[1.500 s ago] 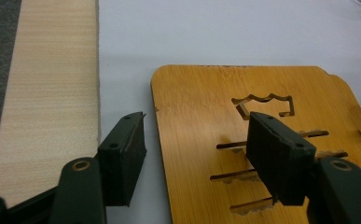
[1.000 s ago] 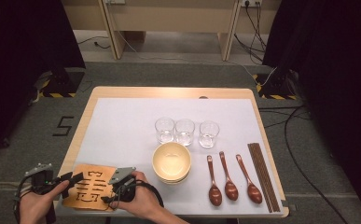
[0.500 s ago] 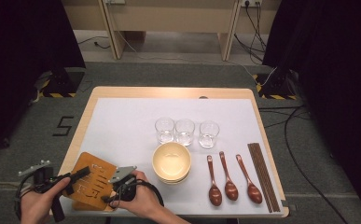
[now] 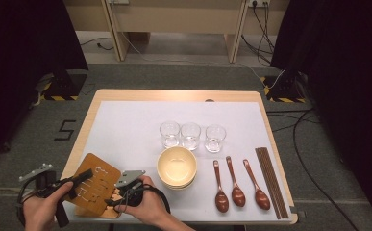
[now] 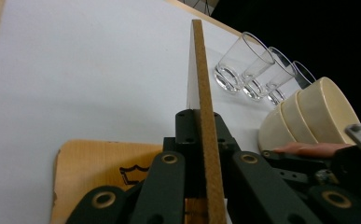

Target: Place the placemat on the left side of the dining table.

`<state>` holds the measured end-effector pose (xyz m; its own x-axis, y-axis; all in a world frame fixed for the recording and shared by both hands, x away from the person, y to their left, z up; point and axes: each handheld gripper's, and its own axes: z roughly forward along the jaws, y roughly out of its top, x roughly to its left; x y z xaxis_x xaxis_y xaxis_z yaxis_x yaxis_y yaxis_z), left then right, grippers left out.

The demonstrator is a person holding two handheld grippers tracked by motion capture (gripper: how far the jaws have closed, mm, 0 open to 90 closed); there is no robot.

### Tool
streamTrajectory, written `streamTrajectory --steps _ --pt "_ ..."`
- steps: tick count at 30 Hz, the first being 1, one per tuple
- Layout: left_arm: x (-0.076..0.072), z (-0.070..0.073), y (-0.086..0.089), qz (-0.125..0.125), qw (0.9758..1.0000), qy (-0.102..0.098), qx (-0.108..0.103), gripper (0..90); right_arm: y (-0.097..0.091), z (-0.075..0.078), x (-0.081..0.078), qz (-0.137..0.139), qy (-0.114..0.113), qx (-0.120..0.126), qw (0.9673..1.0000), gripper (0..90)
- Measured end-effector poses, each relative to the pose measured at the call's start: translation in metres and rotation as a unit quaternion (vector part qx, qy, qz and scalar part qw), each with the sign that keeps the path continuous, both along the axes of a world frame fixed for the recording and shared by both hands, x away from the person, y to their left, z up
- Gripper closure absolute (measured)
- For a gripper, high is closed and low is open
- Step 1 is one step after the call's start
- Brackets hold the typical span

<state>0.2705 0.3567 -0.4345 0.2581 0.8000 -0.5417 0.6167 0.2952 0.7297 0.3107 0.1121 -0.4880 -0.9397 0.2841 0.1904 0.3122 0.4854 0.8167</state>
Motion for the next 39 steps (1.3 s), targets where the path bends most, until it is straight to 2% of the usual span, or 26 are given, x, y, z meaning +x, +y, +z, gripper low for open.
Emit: streamTrajectory --steps 2,6,7,9,13,18,27,34,36,39 --pt "-0.001 0.004 -0.001 0.001 0.9999 -0.008 0.007 85.8 -0.002 0.005 0.0 0.003 -0.011 0.009 0.9999 41.4" --pt "-0.002 0.012 -0.002 0.002 0.9995 -0.025 0.019 85.8 -0.004 0.015 -0.003 0.003 -0.017 0.015 0.9997 42.1" --pt "-0.002 0.014 -0.003 0.002 0.9993 -0.028 0.024 85.8 -0.005 0.019 -0.003 0.007 -0.029 0.021 0.9994 42.4" --pt "-0.002 0.017 -0.003 0.002 0.9989 -0.033 0.032 85.8 -0.006 0.02 -0.005 0.006 -0.025 0.022 0.9994 42.5" --pt "0.002 0.024 -0.004 0.002 0.998 -0.044 0.047 85.8 -0.009 0.027 -0.007 0.01 -0.035 0.026 0.999 43.2" --pt "0.007 0.03 -0.005 0.003 0.9972 -0.049 0.056 85.8 -0.016 0.037 -0.007 0.012 -0.049 0.029 0.9983 43.5" --pt "0.016 0.034 -0.008 0.009 0.9959 -0.053 0.072 85.8 -0.03 0.049 -0.003 -0.001 -0.05 0.037 0.9981 43.2" --pt "0.027 0.04 -0.012 0.013 0.9943 -0.062 0.086 85.8 -0.042 0.064 -0.001 -0.009 -0.067 0.043 0.9968 42.5" --pt "0.03 0.041 -0.013 0.009 0.9943 -0.064 0.085 85.8 -0.046 0.068 -0.002 -0.015 -0.061 0.045 0.997 42.2" --pt "0.034 0.042 -0.014 0.007 0.9938 -0.065 0.09 85.8 -0.053 0.074 -0.001 -0.016 -0.074 0.043 0.9962 42.1"
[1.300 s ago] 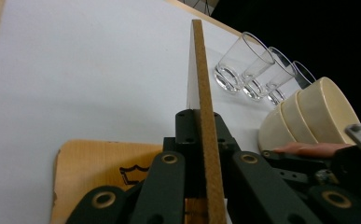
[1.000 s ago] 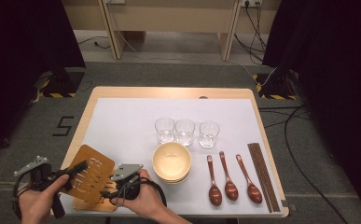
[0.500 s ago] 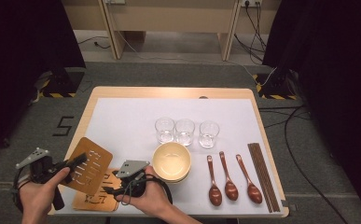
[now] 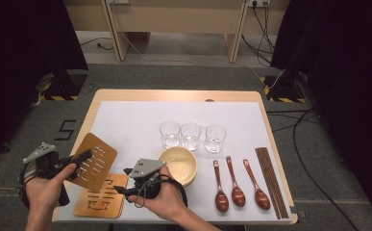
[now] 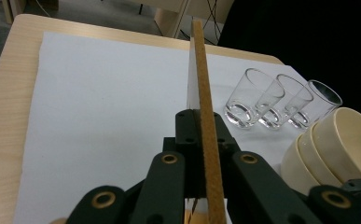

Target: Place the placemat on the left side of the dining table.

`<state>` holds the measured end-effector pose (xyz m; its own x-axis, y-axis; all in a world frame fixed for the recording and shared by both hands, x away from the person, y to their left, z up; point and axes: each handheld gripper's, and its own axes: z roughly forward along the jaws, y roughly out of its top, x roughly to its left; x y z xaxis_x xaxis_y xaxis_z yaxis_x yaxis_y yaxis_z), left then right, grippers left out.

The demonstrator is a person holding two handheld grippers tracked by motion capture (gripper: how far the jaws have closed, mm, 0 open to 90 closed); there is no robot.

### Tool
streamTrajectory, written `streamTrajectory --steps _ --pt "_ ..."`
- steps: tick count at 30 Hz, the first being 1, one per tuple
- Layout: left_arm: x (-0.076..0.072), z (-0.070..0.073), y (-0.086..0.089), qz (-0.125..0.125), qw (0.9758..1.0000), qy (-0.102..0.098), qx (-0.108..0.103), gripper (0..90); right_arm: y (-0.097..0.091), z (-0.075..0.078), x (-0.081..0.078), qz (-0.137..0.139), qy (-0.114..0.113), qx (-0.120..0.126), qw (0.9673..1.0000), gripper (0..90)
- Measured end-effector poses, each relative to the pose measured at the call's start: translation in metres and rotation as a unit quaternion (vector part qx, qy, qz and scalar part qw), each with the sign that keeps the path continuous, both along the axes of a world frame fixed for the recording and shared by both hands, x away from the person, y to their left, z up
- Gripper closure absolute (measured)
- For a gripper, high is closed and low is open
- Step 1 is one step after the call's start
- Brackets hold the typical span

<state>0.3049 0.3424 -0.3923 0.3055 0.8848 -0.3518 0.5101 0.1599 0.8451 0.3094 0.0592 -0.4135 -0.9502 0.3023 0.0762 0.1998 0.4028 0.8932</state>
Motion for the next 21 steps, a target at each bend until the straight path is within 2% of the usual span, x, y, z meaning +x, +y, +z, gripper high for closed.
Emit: streamTrajectory --steps 2,11,12,13,21 --pt "0.003 0.0 -0.001 -0.001 1.0 -0.001 0.002 85.8 -0.006 0.005 0.001 -0.004 -0.008 0.0 1.0 42.1" --pt "0.016 0.002 -0.006 -0.003 0.9999 0.002 0.014 85.8 -0.024 0.017 0.005 -0.019 -0.016 0.005 0.9997 42.1" --pt "0.017 0.002 -0.007 -0.005 0.9999 0.003 0.015 85.8 -0.026 0.018 0.005 -0.025 -0.011 0.007 0.9996 42.0" --pt "0.019 0.002 -0.008 -0.004 0.9999 0.002 0.016 85.8 -0.027 0.019 0.006 -0.024 -0.016 0.007 0.9996 42.0" --pt "0.034 0.001 -0.014 -0.011 0.9997 0.0 0.02 85.8 -0.041 0.027 0.01 -0.038 -0.017 0.02 0.9989 42.0"
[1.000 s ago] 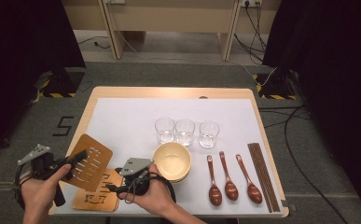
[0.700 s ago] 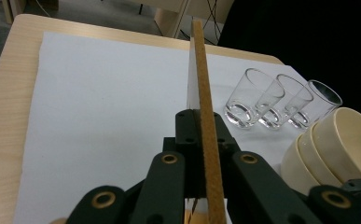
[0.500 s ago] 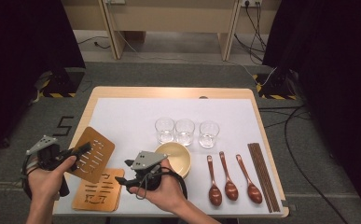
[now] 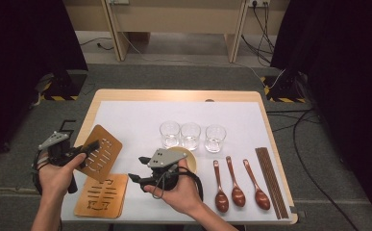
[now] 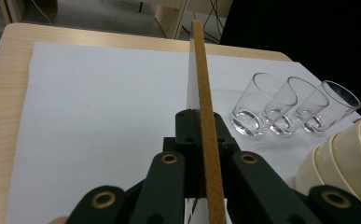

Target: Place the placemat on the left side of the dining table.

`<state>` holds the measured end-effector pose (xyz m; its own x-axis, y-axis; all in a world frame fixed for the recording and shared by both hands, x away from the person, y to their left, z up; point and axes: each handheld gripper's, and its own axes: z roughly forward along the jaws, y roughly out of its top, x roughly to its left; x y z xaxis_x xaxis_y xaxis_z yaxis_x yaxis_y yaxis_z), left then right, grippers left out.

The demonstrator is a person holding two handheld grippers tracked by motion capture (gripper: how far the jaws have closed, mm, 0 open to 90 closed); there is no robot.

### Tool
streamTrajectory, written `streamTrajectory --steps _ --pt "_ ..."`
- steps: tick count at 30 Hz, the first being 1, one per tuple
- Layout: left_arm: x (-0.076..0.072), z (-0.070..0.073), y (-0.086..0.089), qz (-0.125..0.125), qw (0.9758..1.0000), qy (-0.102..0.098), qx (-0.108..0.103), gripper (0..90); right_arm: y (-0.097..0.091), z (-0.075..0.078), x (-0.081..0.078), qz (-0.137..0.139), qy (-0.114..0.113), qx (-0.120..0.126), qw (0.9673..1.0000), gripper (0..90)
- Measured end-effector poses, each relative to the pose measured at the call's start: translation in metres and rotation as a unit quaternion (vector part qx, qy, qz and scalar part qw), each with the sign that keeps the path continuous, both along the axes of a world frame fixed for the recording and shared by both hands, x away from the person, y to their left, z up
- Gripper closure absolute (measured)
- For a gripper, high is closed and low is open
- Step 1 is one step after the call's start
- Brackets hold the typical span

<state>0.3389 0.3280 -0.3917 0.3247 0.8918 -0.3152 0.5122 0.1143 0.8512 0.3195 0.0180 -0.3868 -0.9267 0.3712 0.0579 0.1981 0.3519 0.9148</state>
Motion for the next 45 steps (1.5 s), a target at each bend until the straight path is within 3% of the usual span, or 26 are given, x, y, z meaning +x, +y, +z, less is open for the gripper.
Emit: streamTrajectory --steps 16,22,45 --pt "0.03 0.001 -0.01 -0.006 0.9999 0.001 0.015 85.8 -0.03 0.006 0.005 -0.035 0.002 0.014 0.9993 42.8" --pt "0.036 0.003 -0.01 -0.003 0.9998 0.003 0.018 85.9 -0.043 0.008 0.006 -0.045 -0.009 0.019 0.9988 42.7" --pt "0.064 0.008 -0.015 0.001 0.9997 0.0 0.025 85.8 -0.094 0.011 0.016 -0.119 -0.033 0.023 0.9921 38.7"
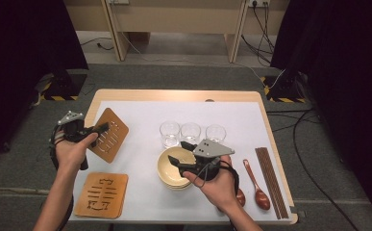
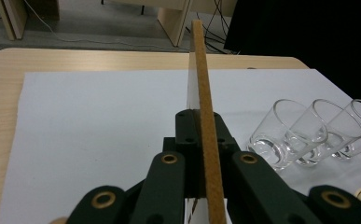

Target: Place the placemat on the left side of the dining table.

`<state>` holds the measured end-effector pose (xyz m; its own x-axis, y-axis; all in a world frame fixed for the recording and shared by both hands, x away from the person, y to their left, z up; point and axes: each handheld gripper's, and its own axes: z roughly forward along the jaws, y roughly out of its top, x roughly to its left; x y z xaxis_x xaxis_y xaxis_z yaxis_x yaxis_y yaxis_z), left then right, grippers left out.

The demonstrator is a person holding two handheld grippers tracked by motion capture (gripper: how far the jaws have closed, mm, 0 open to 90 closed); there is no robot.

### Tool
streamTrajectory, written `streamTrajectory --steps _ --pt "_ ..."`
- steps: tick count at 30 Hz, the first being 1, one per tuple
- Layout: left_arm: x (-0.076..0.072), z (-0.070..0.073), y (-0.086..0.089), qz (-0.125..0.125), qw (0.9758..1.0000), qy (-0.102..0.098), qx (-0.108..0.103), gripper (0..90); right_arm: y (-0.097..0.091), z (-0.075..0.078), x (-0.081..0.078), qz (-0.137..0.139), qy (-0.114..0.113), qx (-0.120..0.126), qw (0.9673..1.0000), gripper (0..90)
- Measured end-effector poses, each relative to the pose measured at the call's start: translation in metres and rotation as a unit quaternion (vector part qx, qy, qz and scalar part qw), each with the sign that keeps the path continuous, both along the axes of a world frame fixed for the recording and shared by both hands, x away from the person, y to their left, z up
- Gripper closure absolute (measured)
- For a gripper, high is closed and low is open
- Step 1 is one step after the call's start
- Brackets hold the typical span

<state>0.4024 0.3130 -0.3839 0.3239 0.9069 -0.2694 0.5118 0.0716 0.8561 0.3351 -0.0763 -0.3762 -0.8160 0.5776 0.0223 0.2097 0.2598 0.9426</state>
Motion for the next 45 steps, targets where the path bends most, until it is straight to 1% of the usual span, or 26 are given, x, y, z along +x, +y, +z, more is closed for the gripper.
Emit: streamTrajectory --steps 1,4,5,7,9,10,11,14,19,20,22,29,32,35,38,42,43,45 --pt "0.002 0.0 -0.001 -0.001 1.0 0.001 0.002 85.9 -0.001 0.0 0.0 -0.001 -0.003 0.0 1.0 38.8" --pt "0.006 -0.001 -0.002 0.0 1.0 0.003 0.004 85.9 -0.008 -0.001 0.0 -0.006 -0.001 -0.003 1.0 39.0" --pt "0.007 -0.001 -0.003 -0.001 1.0 0.003 0.006 85.8 -0.012 -0.002 0.001 -0.01 -0.001 -0.001 0.9999 39.1" --pt "0.01 -0.001 -0.004 -0.001 1.0 0.003 0.006 85.8 -0.014 -0.002 0.001 -0.012 -0.001 0.0 0.9999 39.1" --pt "0.013 -0.002 -0.006 0.0 1.0 0.003 0.007 85.9 -0.02 -0.003 0.001 -0.018 -0.002 0.002 0.9998 39.0" --pt "0.014 -0.001 -0.006 0.0 0.9999 0.004 0.01 85.8 -0.023 -0.004 0.002 -0.021 -0.005 0.0 0.9998 39.0" --pt "0.016 -0.002 -0.007 0.0 0.9999 0.004 0.01 85.8 -0.025 -0.004 0.002 -0.026 -0.001 0.003 0.9997 38.9" --pt "0.021 -0.002 -0.008 0.001 0.9999 0.006 0.01 85.8 -0.032 -0.006 0.002 -0.032 -0.004 0.006 0.9995 38.9" --pt "0.03 -0.004 -0.01 0.003 0.9999 0.01 0.013 85.8 -0.043 -0.01 0.003 -0.047 0.003 0.008 0.9989 38.9" --pt "0.032 -0.004 -0.011 0.003 0.9999 0.01 0.013 85.8 -0.046 -0.011 0.003 -0.049 0.001 0.009 0.9988 39.0" --pt "0.037 -0.003 -0.011 0.007 0.9999 0.008 0.012 85.8 -0.049 -0.013 0.003 -0.053 0.003 0.014 0.9985 39.1" --pt "0.048 -0.003 -0.015 0.014 0.9997 0.005 0.018 85.8 -0.061 -0.018 0.004 -0.071 0.005 0.015 0.9974 39.1" --pt "0.053 -0.006 -0.018 0.022 0.9996 0.003 0.017 85.8 -0.065 -0.02 0.004 -0.079 0.0 0.016 0.9967 39.2" --pt "0.057 -0.01 -0.021 0.027 0.9994 0.002 0.021 85.8 -0.069 -0.022 0.004 -0.085 0.006 0.022 0.9962 39.1" --pt "0.062 -0.012 -0.023 0.03 0.9994 0.004 0.019 85.8 -0.073 -0.023 0.003 -0.09 0.008 0.026 0.9956 39.2" --pt "0.068 -0.014 -0.024 0.037 0.9992 0.004 0.017 85.8 -0.078 -0.026 0.003 -0.098 0.006 0.025 0.9948 39.2" --pt "0.07 -0.015 -0.024 0.04 0.999 0.006 0.018 85.8 -0.08 -0.028 0.003 -0.103 0.01 0.027 0.9943 39.3" --pt "0.073 -0.016 -0.025 0.043 0.9989 0.005 0.016 85.8 -0.081 -0.029 0.004 -0.103 0.007 0.027 0.9943 39.3"
